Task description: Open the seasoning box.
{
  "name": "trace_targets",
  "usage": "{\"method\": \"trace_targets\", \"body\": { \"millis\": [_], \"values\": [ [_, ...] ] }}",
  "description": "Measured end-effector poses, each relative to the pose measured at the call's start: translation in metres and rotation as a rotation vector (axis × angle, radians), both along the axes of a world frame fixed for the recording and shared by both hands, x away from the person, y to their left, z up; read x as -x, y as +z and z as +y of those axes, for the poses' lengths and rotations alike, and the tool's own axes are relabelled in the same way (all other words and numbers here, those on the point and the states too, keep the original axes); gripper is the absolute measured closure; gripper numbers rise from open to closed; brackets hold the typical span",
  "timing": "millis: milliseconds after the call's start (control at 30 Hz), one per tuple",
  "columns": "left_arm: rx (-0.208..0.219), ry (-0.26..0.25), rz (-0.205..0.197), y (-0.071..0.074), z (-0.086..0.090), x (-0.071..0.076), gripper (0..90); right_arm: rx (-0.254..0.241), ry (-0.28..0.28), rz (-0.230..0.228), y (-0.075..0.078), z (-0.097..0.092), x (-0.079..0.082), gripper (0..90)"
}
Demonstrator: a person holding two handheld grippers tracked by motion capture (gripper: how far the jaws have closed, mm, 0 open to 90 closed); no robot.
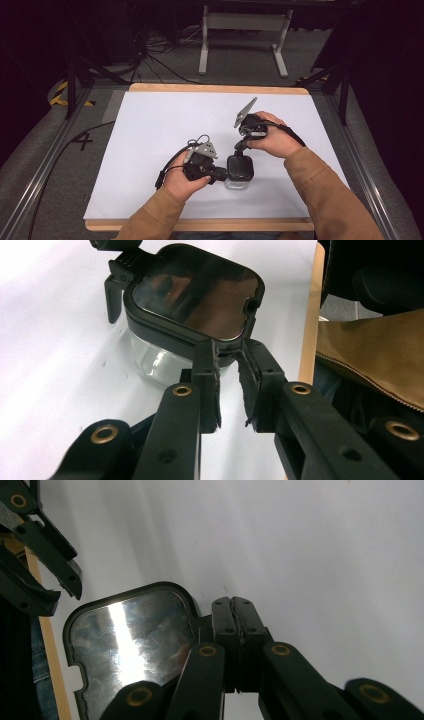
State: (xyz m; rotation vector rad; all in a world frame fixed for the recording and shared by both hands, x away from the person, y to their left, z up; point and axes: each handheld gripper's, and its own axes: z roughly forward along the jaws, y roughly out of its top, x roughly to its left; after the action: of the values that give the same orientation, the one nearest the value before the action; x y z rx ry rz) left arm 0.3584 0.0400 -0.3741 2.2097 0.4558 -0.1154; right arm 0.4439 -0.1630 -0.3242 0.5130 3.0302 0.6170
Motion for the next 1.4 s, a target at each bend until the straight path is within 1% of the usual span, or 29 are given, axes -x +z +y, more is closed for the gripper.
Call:
{"method": "trace_targets", "body": {
  "millis": [200, 300, 400, 433, 500, 533, 600, 633, 667, 700, 733, 800, 867, 900, 933, 967, 1000, 1033, 1100, 1133, 1167, 1200, 1233, 1267, 1300, 1400],
  "values": [
    [-0.002, -0.001, 0.007, -0.001, -0.002, 0.0, 77.7, 0.005, -0.001, 0.003, 0.0, 0.0, -0.001, 90.0],
    [-0.004, -0.008, 0.01, 0.0, -0.001, 0.001, 78.9, 0.011, -0.007, -0.002, 0.0, 0.001, -0.001, 90.0],
    [-0.007, -0.011, 0.018, 0.0, -0.002, 0.002, 80.6, 0.011, -0.006, 0.003, -0.001, 0.001, -0.002, 90.0],
    [-0.015, -0.019, 0.017, 0.0, -0.002, 0.002, 81.6, 0.014, -0.007, 0.001, -0.001, 0.001, -0.002, 90.0],
    [-0.017, -0.017, 0.019, -0.001, -0.004, 0.002, 81.7, 0.015, -0.007, -0.003, -0.001, 0.001, -0.002, 90.0],
    [-0.018, -0.015, 0.021, -0.002, -0.006, 0.002, 81.6, 0.012, -0.004, 0.002, -0.001, 0.001, -0.001, 90.0],
    [-0.02, -0.021, 0.019, -0.002, -0.01, 0.001, 81.4, 0.007, -0.006, 0.005, -0.001, 0.001, -0.001, 90.0],
    [-0.02, -0.025, 0.01, -0.002, -0.012, 0.001, 81.4, 0.002, -0.007, 0.012, -0.001, 0.0, -0.001, 90.0],
    [-0.007, -0.028, 0.005, 0.0, -0.015, 0.001, 82.0, 0.004, -0.006, 0.012, -0.001, 0.0, -0.001, 90.0],
    [-0.007, -0.028, 0.005, 0.0, -0.015, 0.001, 82.0, 0.004, -0.006, 0.012, -0.001, 0.0, -0.001, 90.0],
    [-0.002, -0.032, -0.009, 0.002, -0.017, 0.001, 82.0, 0.006, -0.008, 0.006, -0.001, 0.0, -0.001, 90.0],
    [0.008, -0.031, -0.019, 0.004, -0.018, 0.001, 81.1, 0.008, -0.008, -0.012, -0.001, -0.001, 0.001, 90.0],
    [0.007, -0.036, -0.021, 0.005, -0.018, 0.0, 80.9, -0.017, -0.02, -0.046, 0.002, -0.006, 0.004, 90.0],
    [0.022, -0.027, -0.024, 0.005, -0.018, 0.0, 80.7, -0.037, -0.025, -0.066, 0.005, -0.01, 0.007, 90.0],
    [0.044, -0.019, -0.026, 0.006, -0.018, -0.002, 80.6, -0.083, -0.038, -0.085, 0.011, -0.021, 0.013, 90.0],
    [0.046, -0.016, -0.027, 0.008, -0.018, -0.002, 80.4, -0.102, -0.049, -0.095, 0.014, -0.028, 0.016, 90.0],
    [0.046, -0.016, -0.027, 0.008, -0.018, -0.002, 80.2, -0.102, -0.049, -0.095, 0.014, -0.028, 0.016, 90.0],
    [0.057, -0.009, -0.036, 0.01, -0.018, -0.003, 80.2, -0.113, -0.058, -0.101, 0.015, -0.033, 0.019, 90.0],
    [0.072, -0.009, -0.054, 0.015, -0.019, -0.005, 79.9, -0.152, -0.076, -0.115, 0.016, -0.048, 0.027, 90.0],
    [0.086, -0.007, -0.063, 0.02, -0.019, -0.006, 79.8, -0.191, -0.103, -0.12, 0.014, -0.062, 0.036, 90.0],
    [0.086, -0.007, -0.063, 0.02, -0.019, -0.006, 79.7, -0.191, -0.103, -0.12, 0.014, -0.062, 0.036, 90.0],
    [0.101, -0.001, -0.064, 0.022, -0.02, -0.007, 79.7, -0.205, -0.112, -0.119, 0.013, -0.067, 0.039, 90.0],
    [0.111, 0.003, -0.065, 0.024, -0.021, -0.008, 79.3, -0.235, -0.125, -0.113, 0.009, -0.075, 0.043, 90.0],
    [0.111, 0.004, -0.065, 0.027, -0.021, -0.009, 78.8, -0.259, -0.147, -0.118, 0.001, -0.086, 0.047, 90.0],
    [0.124, 0.007, -0.069, 0.028, -0.022, -0.01, 78.8, -0.259, -0.147, -0.118, 0.001, -0.086, 0.047, 90.0],
    [0.148, 0.022, -0.081, 0.033, -0.024, -0.015, 78.4, -0.293, -0.179, -0.121, -0.011, -0.099, 0.052, 90.0]
  ]
}}
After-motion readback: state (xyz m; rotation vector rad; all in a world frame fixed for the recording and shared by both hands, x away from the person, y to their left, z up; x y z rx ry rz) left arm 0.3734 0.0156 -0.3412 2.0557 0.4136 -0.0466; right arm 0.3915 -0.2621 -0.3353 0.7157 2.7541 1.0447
